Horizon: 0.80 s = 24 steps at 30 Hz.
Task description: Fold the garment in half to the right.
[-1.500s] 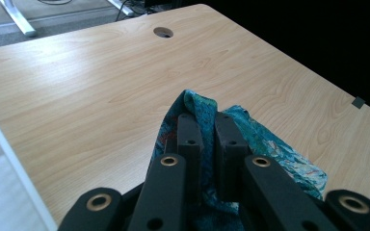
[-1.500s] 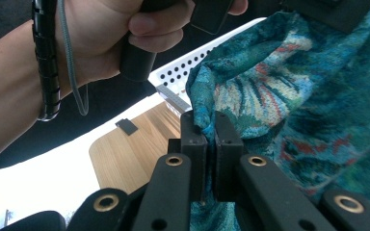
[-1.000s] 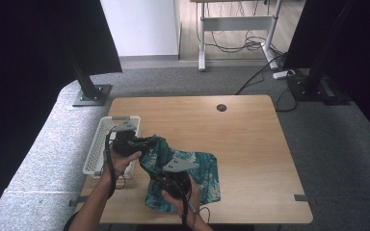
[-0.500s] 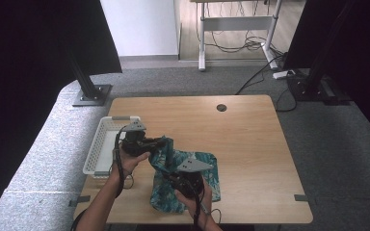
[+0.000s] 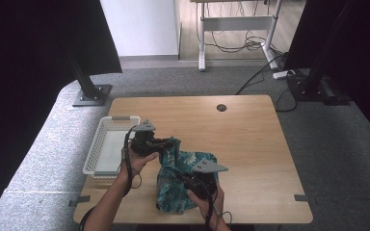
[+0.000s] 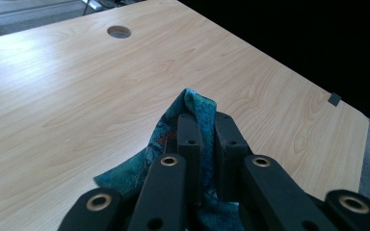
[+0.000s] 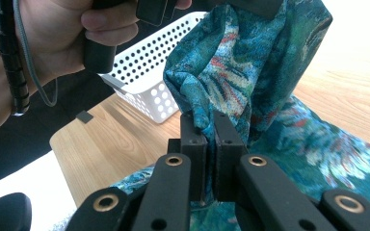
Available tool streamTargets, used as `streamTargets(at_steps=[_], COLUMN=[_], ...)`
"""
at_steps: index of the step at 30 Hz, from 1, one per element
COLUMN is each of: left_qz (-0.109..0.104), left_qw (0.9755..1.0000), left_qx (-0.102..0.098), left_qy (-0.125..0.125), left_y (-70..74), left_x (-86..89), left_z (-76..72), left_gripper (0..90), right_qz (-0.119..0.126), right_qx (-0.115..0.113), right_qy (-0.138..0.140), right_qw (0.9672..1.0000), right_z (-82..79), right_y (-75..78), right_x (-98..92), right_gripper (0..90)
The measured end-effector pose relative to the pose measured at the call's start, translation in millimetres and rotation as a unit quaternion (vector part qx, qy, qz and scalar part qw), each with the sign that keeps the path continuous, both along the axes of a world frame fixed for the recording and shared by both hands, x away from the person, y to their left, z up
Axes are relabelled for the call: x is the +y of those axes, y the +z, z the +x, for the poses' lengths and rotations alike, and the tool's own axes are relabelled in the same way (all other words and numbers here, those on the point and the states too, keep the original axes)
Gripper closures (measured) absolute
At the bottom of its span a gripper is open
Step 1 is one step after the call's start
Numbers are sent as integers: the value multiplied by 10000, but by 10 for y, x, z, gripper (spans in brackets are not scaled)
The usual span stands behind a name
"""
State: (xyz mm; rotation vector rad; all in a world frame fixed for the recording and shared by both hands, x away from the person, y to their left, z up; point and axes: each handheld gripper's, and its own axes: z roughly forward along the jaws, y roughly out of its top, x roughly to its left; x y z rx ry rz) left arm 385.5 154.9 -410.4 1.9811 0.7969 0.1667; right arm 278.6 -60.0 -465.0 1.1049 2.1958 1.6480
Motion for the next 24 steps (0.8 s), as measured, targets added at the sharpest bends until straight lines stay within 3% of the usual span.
streamTargets(at_steps=[16,24], left_qz=[5,58], left_qw=[9998,9994], left_qx=[120,219], left_qy=[-180,-263], left_y=[-154,-290], left_x=[-344,-527], left_z=[105,160], left_gripper=[828,828], right_qz=[-73,-93], right_qx=[183,397], right_qy=[-239,-402], right_qw=[9995,9984], right_z=[-5,10], right_y=[-146,-307], right_x=[-298,-468], right_gripper=[858,858])
